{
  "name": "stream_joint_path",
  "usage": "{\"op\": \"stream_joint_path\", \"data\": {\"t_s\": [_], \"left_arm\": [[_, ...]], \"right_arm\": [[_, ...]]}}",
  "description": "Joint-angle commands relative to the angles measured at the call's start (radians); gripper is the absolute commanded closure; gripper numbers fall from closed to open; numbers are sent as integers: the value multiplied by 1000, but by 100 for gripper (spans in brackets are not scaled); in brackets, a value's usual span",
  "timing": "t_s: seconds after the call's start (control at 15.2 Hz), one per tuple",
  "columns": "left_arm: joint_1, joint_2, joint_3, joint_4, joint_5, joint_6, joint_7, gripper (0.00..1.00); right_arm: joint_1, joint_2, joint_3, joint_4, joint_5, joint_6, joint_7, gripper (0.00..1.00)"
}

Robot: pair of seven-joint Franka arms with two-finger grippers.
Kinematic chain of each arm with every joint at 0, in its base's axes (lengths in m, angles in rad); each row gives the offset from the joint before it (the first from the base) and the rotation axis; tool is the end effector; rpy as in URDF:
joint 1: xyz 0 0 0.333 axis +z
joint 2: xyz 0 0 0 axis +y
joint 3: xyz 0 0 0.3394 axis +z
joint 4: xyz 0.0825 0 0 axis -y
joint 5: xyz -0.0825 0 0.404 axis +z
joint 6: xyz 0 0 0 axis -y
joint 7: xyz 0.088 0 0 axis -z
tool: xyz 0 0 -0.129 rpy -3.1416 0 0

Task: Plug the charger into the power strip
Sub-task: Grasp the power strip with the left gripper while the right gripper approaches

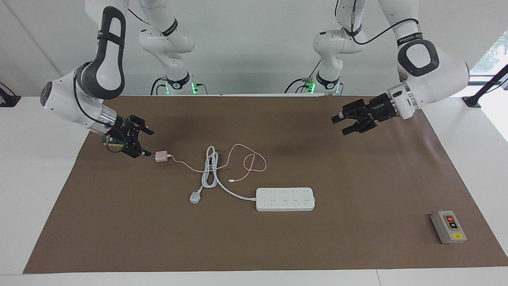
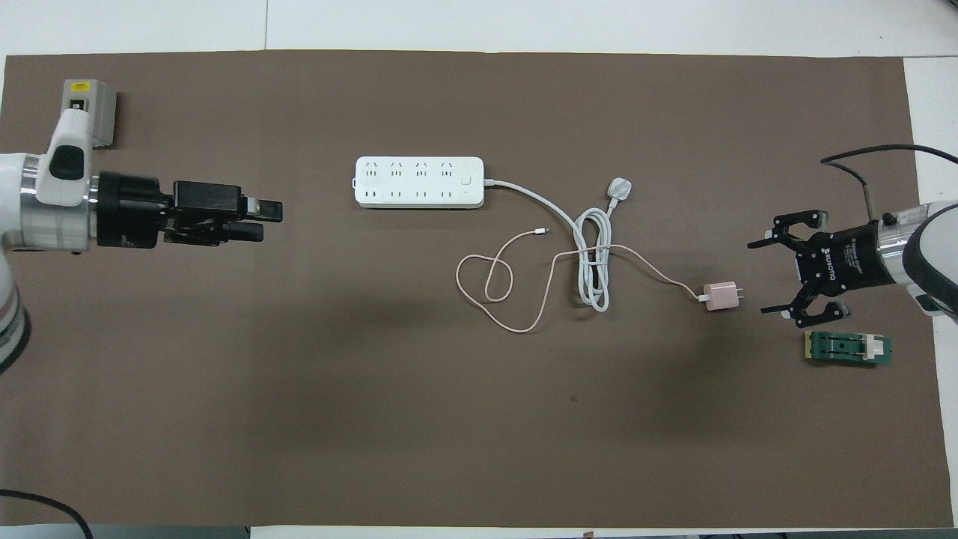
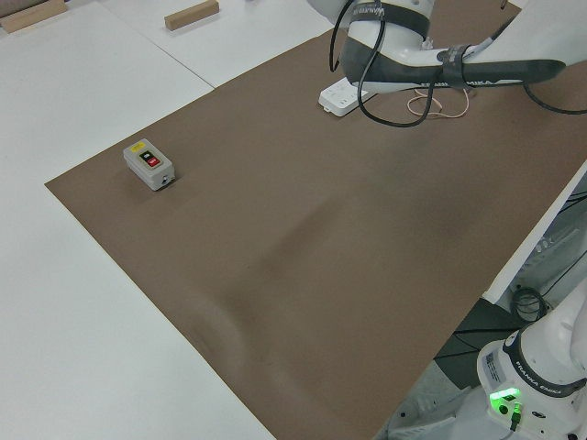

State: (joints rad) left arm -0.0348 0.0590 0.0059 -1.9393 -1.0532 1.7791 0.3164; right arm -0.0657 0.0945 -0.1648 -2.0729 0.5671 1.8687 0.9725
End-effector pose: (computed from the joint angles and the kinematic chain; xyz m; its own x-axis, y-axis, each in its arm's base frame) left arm 0.5817 -0.1108 0.4791 0.9986 -0.0120 -0.0509 0.0369 -0.5277 0.8486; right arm 0.5470 -0.0736 0.3677 0.0869 -0.8360 -0.5418 -0.9922 -0.1216 0.0284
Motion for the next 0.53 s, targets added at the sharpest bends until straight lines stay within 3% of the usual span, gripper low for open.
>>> {"op": "stream_joint_path", "data": {"t_s": [0.0,0.13,0.26,0.46], "left_arm": [[-43,37,3,-73,-187,36,95,0],[-74,76,2,-81,-281,23,151,0],[-85,168,2,-83,-437,-61,289,0],[-99,223,0,-84,-510,-99,337,0]], "right_arm": [[-17,-42,7,-88,82,38,-158,0],[-29,-21,7,-93,97,53,-172,0],[-78,37,8,-95,167,41,-242,0],[-105,71,8,-93,181,26,-288,0]]}}
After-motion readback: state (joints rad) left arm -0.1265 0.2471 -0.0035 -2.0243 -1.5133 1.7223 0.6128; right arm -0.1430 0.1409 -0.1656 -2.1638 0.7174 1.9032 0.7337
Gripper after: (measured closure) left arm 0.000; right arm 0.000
